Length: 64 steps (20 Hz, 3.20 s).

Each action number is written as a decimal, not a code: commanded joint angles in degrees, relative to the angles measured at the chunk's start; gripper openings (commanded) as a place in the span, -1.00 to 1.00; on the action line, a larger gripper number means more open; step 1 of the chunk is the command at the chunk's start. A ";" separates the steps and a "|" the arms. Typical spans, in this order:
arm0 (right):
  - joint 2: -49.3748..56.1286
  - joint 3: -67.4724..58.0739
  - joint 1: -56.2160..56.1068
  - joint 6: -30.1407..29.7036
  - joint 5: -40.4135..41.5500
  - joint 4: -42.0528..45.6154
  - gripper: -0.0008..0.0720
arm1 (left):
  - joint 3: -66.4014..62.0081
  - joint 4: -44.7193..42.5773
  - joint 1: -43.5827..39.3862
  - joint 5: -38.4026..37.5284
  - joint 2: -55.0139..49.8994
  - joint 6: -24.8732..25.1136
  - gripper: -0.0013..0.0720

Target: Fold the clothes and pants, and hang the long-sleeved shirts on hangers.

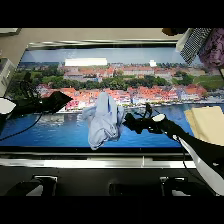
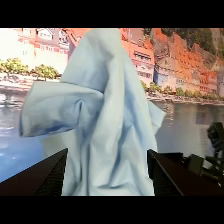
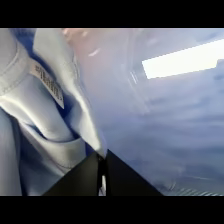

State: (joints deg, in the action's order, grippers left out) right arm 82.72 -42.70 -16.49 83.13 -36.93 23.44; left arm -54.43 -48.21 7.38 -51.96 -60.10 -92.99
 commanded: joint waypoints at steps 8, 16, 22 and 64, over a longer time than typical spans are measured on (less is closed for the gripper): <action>-12.98 -0.04 -0.13 18.88 -6.82 27.23 -0.89 | 1.88 -1.68 -3.37 5.33 -16.35 3.26 0.58; -13.03 -0.04 -0.13 18.93 -8.61 27.34 -0.89 | 1.84 5.81 -6.95 9.86 -25.66 7.23 0.40; -13.09 -0.04 -0.13 18.93 -8.66 28.30 -0.89 | 1.84 8.07 -8.55 11.13 -27.50 7.58 -0.33; -7.72 -45.72 -0.13 53.79 -20.83 89.70 -0.90 | -21.86 -14.19 9.11 6.64 -9.49 0.44 -0.92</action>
State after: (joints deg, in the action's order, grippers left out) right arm 63.88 -88.44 -16.58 128.07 -60.51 113.23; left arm -77.06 -60.75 20.56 -49.82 -57.45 -93.84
